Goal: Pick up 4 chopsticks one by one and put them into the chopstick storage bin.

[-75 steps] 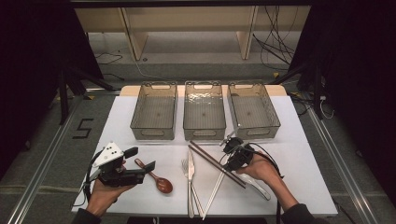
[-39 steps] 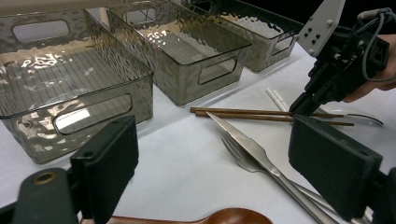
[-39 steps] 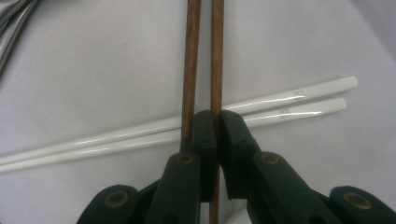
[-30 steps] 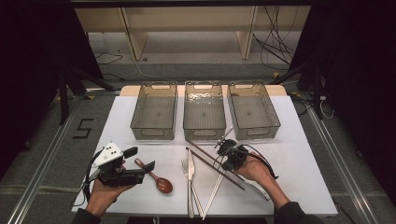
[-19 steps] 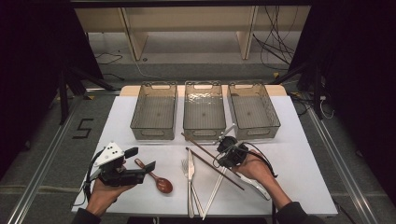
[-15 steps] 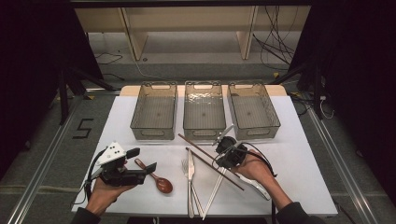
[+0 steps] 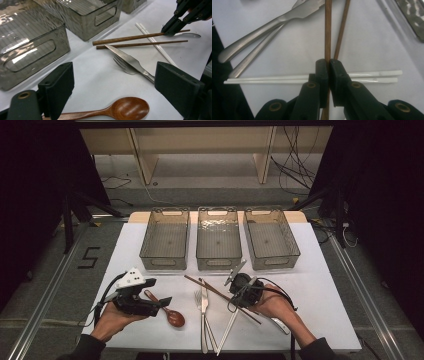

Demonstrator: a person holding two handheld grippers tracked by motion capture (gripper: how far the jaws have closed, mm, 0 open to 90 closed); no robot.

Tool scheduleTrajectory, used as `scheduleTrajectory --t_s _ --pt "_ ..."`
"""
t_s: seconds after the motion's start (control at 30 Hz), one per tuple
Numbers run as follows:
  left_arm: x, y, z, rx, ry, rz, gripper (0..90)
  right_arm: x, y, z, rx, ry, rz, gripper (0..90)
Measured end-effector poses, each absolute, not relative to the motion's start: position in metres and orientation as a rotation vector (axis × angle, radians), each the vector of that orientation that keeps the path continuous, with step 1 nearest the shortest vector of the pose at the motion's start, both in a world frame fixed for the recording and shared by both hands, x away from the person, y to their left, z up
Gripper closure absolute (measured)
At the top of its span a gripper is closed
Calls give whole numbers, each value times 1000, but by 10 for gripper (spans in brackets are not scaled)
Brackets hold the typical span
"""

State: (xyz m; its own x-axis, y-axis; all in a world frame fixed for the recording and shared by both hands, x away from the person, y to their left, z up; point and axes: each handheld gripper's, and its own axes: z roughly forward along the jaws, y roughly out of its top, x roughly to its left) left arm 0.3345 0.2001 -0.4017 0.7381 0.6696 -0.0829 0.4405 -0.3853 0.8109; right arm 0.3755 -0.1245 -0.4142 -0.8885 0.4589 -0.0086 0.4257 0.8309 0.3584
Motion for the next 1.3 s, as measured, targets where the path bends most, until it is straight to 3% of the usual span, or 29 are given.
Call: scheduleTrajectory --t_s 0.63,1.0,1.3 --pt "357 146 -395 2358 558 210 207 346 -117 -404 415 2977 497 861" --pt "356 128 -403 2494 400 166 317 340 -111 -403 319 2999 481 861" --pt "354 122 -415 2583 336 106 458 337 -108 -403 265 3010 462 861"
